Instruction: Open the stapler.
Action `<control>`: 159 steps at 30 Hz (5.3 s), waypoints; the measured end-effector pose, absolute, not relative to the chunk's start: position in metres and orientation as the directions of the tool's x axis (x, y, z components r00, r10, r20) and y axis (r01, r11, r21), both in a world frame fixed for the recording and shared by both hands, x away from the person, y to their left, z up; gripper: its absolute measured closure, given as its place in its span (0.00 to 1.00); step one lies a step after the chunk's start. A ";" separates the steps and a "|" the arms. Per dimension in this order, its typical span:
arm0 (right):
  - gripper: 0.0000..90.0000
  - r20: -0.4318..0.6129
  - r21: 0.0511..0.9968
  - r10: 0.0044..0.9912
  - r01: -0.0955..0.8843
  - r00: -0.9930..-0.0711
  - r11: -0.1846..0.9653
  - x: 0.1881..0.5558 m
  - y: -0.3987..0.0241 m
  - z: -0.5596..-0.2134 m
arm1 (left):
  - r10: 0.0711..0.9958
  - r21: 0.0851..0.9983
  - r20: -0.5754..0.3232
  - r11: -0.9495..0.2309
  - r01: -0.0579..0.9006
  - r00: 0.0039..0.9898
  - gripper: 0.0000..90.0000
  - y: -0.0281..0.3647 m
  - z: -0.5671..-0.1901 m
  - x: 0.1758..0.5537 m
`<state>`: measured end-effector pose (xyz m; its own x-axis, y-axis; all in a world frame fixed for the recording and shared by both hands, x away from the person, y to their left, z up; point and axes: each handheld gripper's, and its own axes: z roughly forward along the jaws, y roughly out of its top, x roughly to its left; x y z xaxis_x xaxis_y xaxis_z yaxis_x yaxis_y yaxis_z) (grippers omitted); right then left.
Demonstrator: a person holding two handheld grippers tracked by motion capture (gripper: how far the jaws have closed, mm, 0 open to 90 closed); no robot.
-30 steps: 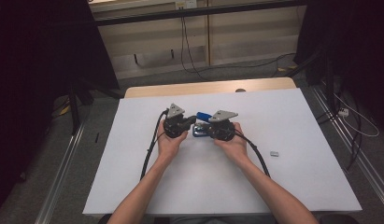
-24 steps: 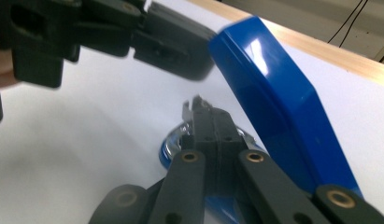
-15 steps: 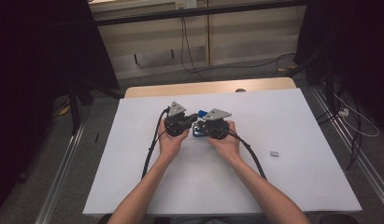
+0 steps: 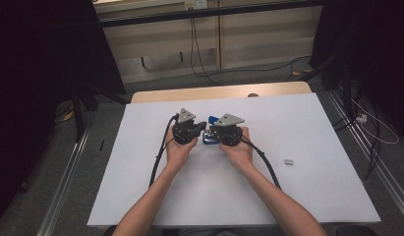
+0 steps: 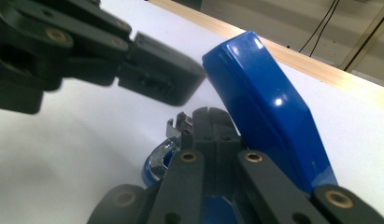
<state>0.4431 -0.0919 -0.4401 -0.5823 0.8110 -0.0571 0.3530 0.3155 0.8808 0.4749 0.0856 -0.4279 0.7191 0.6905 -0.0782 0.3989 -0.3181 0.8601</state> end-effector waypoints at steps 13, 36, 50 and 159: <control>1.00 -0.055 0.886 0.819 0.349 -0.571 0.304 0.442 -0.092 -0.440 | 0.675 0.851 -0.071 -0.343 0.398 0.734 1.00 0.079 -0.439 0.475; 1.00 -0.056 0.905 0.832 0.324 -0.552 0.276 0.437 -0.102 -0.441 | 0.676 0.854 -0.055 -0.349 0.385 0.735 1.00 0.079 -0.448 0.473; 1.00 -0.041 0.915 0.854 0.325 -0.519 0.241 0.442 -0.094 -0.442 | 0.670 0.855 -0.048 -0.356 0.377 0.741 1.00 0.079 -0.451 0.474; 1.00 -0.049 0.899 0.911 0.380 -0.408 0.218 0.430 -0.201 -0.437 | 0.670 0.866 -0.039 -0.348 0.360 0.741 1.00 0.080 -0.453 0.472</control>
